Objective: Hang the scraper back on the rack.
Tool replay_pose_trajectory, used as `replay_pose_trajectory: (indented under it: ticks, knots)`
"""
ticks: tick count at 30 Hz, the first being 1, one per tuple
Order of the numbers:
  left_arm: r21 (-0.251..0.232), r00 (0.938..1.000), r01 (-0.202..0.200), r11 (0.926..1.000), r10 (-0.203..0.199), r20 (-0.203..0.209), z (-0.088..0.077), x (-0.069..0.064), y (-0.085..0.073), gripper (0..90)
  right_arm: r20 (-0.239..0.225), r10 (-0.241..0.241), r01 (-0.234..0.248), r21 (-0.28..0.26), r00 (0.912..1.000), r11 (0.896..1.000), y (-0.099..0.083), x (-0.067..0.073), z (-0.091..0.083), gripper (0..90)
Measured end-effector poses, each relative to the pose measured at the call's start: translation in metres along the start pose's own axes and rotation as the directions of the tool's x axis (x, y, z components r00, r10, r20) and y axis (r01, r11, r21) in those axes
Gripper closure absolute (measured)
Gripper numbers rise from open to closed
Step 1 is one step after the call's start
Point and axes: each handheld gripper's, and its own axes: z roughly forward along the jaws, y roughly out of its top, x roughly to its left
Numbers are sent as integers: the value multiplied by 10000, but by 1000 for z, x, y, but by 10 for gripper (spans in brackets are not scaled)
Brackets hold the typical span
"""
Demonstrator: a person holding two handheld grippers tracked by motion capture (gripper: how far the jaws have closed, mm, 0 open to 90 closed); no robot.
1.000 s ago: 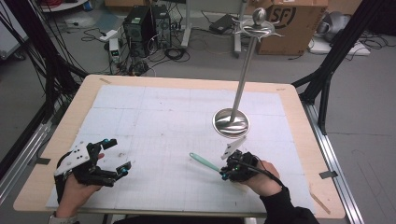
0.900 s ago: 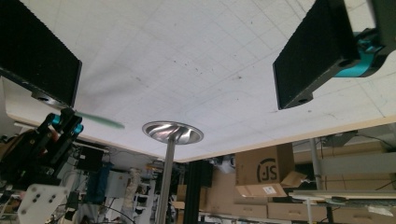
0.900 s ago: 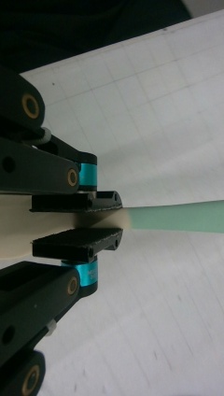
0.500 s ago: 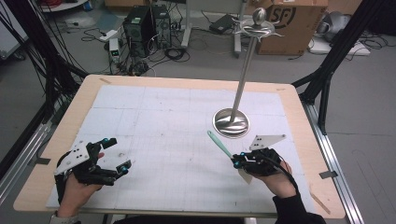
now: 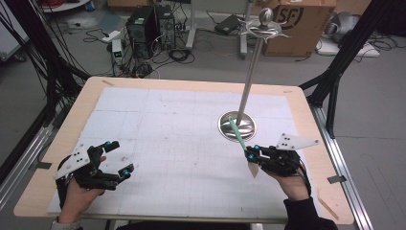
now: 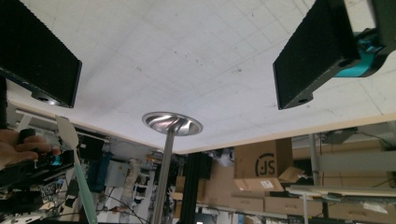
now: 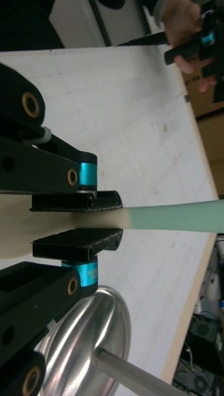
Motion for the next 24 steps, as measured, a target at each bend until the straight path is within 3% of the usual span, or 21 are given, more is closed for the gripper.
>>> replay_pose_trajectory:
  ticks: [4, 6, 18, 24]
  knots:
    - [-217, 10000, 49, 9998, -49, 1, -3, 0, 2, 17, 249, -317, 339, -947, 9992, 9949, -1, -6, -7, 803]
    - [-250, 10000, 76, 9997, -77, -53, -4, 1, 3, 17, 240, -200, 230, -1329, 9995, 9909, 0, -10, -11, 803]
    - [-170, 9996, 180, 9997, -183, -194, -6, 3, 2, 17, 828, 386, -226, -1860, 9958, 9823, 5, -29, -20, 803]
    - [-321, 9988, 288, 9991, -300, -375, -11, 7, 2, 17, 936, 279, -76, -2104, 9952, 9776, 14, -37, -23, 804]
